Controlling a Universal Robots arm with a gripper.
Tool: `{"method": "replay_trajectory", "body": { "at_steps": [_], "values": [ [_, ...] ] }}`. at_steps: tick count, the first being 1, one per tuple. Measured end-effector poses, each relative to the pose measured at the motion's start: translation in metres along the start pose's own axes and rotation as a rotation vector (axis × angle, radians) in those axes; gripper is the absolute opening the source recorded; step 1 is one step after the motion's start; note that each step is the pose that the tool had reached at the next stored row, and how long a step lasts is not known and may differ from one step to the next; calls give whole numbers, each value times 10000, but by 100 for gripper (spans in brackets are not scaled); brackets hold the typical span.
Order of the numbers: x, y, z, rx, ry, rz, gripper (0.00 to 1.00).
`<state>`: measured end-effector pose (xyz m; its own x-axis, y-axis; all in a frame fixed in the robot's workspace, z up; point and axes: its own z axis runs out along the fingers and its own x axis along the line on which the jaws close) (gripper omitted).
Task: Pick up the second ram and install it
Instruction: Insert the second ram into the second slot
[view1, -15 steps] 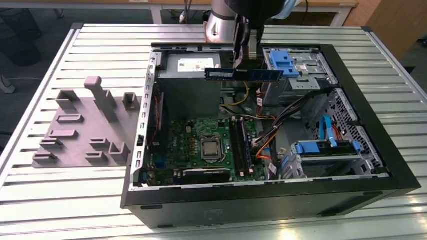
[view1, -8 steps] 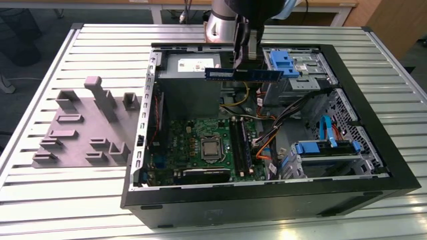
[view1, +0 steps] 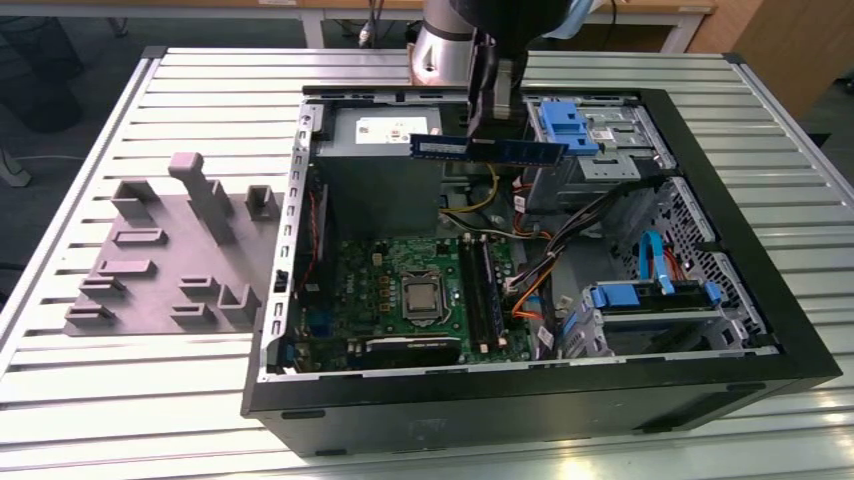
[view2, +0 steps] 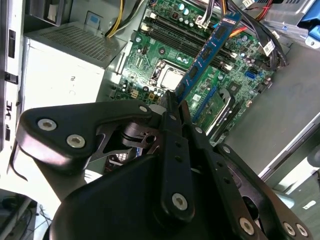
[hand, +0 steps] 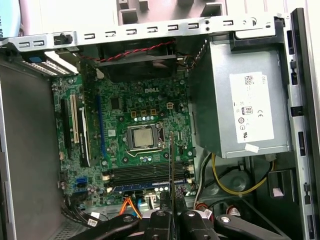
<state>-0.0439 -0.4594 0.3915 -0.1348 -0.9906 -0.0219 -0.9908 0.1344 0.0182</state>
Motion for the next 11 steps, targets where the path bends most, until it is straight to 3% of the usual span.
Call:
{"method": "replay_trajectory", "body": {
  "at_steps": [11],
  "values": [
    [0,-1,0,6,-6,296,14]
  ]
}}
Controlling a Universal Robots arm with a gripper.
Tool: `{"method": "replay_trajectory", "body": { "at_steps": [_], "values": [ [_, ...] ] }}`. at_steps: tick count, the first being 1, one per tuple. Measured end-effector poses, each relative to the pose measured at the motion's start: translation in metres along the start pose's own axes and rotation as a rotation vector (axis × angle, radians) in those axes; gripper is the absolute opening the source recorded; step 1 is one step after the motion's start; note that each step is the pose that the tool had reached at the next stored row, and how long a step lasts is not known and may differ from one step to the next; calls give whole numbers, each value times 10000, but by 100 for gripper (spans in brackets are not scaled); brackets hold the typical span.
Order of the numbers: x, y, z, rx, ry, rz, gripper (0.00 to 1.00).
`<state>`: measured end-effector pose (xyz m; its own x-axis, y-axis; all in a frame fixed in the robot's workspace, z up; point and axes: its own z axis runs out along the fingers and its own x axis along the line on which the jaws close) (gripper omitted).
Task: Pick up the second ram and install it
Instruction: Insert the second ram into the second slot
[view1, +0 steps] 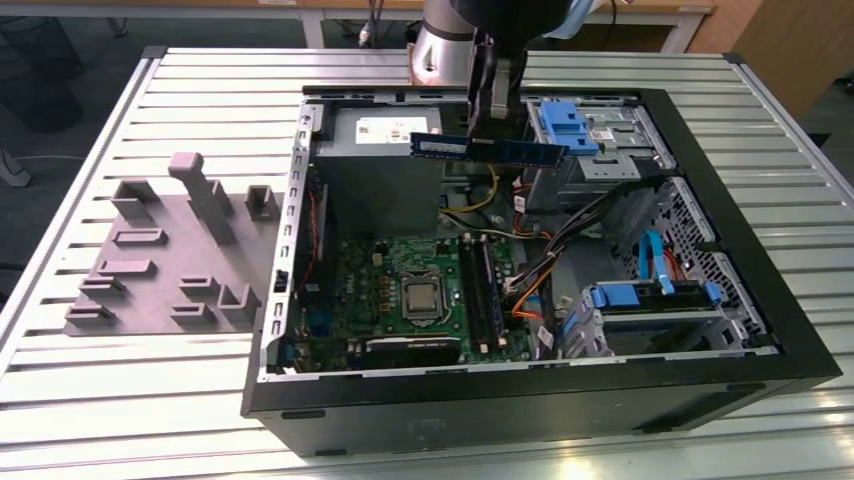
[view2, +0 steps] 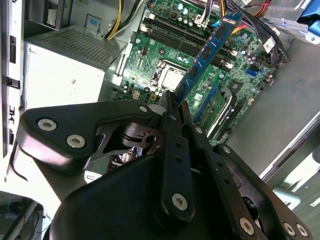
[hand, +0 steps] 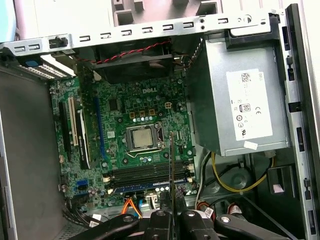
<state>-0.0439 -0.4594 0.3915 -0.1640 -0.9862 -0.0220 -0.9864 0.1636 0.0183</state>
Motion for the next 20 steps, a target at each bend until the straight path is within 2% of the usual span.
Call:
{"method": "replay_trajectory", "body": {
  "at_steps": [20],
  "values": [
    [0,0,0,7,-6,306,14]
  ]
}}
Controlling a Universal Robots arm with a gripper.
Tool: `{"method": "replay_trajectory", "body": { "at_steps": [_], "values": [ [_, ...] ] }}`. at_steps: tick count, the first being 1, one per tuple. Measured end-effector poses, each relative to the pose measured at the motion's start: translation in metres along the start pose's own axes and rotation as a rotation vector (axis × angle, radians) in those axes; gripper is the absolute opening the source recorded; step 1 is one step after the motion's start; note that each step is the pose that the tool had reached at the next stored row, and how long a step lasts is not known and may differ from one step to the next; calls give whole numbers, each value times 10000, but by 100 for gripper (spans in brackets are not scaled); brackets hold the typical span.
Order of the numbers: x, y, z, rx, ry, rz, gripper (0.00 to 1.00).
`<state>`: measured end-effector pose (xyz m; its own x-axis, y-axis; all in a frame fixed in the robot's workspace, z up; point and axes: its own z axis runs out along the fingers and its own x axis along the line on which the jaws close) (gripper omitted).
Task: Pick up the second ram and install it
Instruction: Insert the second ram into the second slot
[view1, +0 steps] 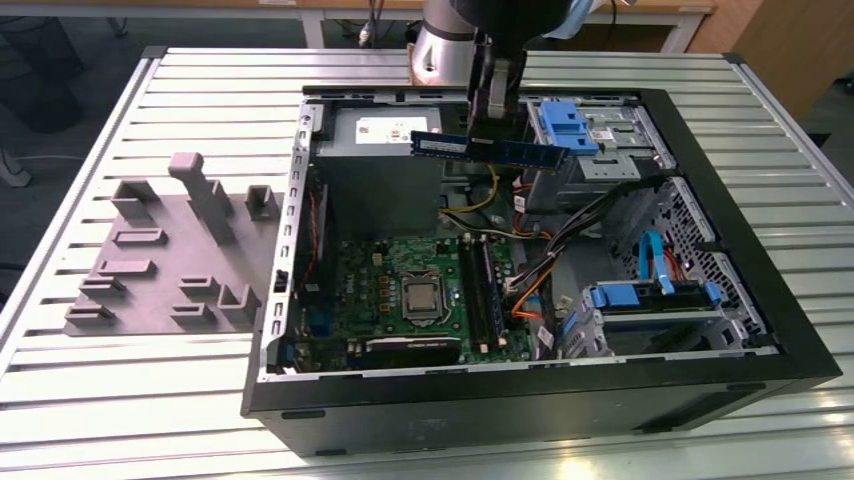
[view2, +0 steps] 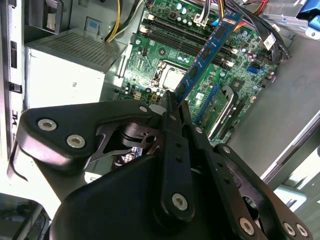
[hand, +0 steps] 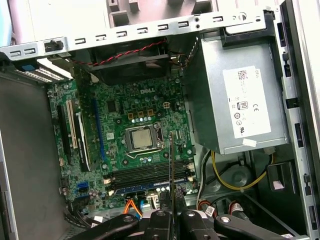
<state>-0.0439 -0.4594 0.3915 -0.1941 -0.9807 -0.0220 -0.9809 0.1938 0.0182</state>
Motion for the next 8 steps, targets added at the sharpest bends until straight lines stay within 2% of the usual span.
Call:
{"method": "replay_trajectory", "body": {
  "at_steps": [8],
  "values": [
    [0,0,0,2,-1,72,14]
  ]
}}
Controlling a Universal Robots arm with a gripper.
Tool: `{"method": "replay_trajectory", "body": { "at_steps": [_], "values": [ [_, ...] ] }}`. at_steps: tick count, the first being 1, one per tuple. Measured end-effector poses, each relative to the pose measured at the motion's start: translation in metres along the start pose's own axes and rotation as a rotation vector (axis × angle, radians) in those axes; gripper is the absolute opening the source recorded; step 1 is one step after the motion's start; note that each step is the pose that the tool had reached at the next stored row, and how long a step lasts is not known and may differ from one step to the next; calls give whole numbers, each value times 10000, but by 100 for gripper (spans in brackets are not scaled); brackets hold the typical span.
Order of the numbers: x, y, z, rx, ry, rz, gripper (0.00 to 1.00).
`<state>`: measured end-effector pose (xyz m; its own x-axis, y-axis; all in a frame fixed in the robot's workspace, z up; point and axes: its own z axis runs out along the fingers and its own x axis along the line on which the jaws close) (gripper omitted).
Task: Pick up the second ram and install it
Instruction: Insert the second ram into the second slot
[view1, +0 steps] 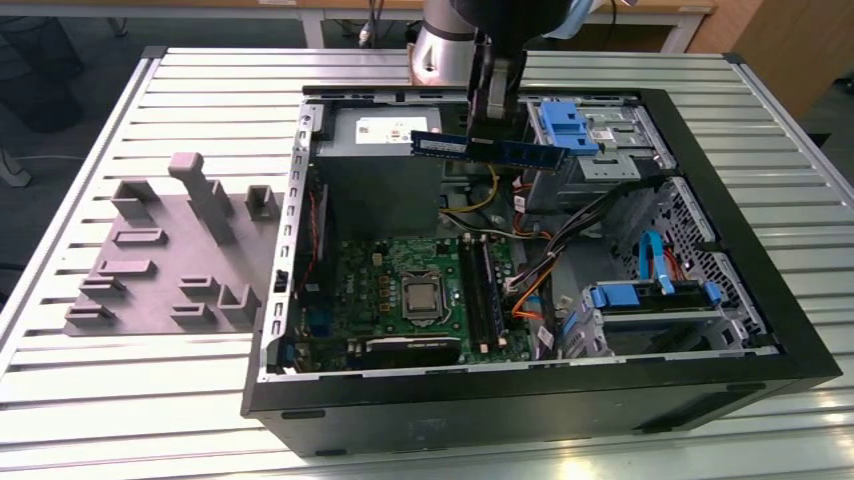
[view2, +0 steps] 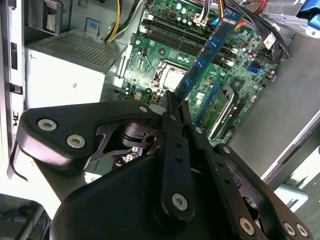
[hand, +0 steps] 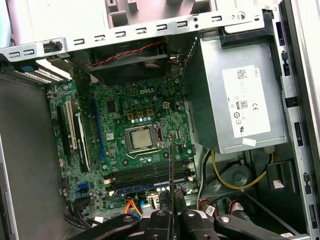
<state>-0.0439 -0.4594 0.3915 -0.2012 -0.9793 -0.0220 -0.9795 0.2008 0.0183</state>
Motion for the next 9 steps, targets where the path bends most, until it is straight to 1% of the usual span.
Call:
{"method": "replay_trajectory", "body": {
  "at_steps": [9],
  "values": [
    [0,0,0,3,-2,119,14]
  ]
}}
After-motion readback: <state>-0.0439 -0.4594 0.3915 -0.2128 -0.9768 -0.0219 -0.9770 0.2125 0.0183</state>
